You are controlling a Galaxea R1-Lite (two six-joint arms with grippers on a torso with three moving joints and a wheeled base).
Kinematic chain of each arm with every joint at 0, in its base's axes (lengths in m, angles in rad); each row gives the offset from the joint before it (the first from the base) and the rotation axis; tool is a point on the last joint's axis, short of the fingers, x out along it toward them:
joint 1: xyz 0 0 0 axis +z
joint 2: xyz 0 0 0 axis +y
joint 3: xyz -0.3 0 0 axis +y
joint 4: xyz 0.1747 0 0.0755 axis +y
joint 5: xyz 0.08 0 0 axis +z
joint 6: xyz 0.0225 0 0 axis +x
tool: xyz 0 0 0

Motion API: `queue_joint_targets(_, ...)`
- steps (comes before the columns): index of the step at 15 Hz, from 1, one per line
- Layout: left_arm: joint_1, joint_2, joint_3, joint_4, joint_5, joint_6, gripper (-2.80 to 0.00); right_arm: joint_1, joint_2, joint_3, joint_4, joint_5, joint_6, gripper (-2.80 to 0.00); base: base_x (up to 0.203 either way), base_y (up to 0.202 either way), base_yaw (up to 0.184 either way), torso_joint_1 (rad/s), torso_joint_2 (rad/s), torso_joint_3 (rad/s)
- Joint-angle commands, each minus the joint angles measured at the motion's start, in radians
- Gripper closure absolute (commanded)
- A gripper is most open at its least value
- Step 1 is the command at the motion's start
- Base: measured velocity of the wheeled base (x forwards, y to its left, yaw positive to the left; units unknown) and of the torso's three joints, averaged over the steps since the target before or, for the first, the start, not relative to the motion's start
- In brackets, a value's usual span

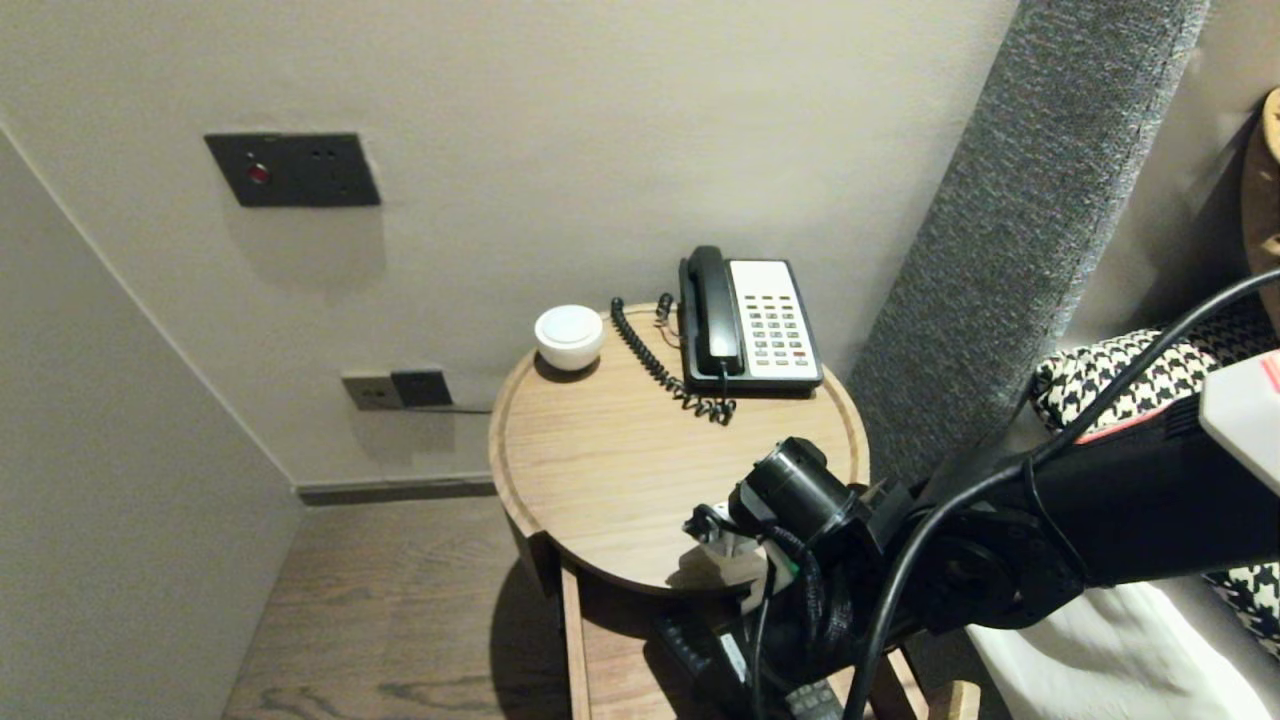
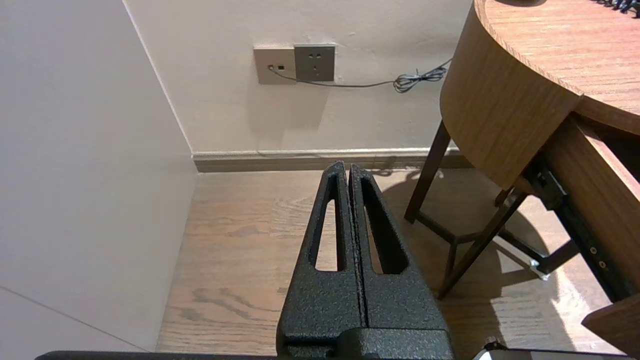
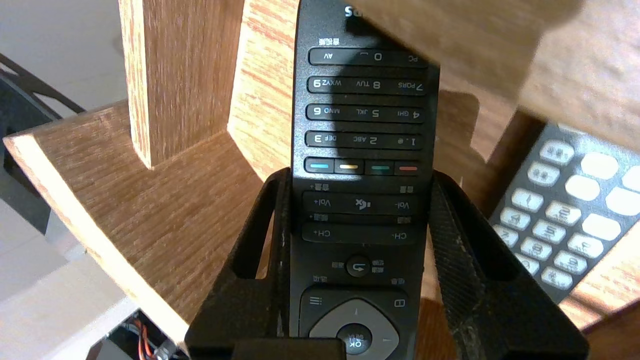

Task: Put the remote controls on the table in the drawer one by one

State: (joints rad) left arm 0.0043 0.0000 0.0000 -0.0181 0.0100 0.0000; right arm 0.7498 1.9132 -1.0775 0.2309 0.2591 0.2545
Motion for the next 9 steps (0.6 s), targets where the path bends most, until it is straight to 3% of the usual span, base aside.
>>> queue_joint_targets(1,0.000,0.000,0.000,0.000,0.001,0.000,0.00,-0.006,0.012,-0.010,-0.001,0.002,0.002,0.00,0.000,0.000,0.000,0.000,0.00,0.000)
queue_joint_targets(9,0.000,0.000,0.000,0.000,0.001,0.000,0.00,-0.001,0.036,-0.059,-0.011,-0.005,0.003,0.00,0.000,0.000,0.000,0.000,0.00,0.000)
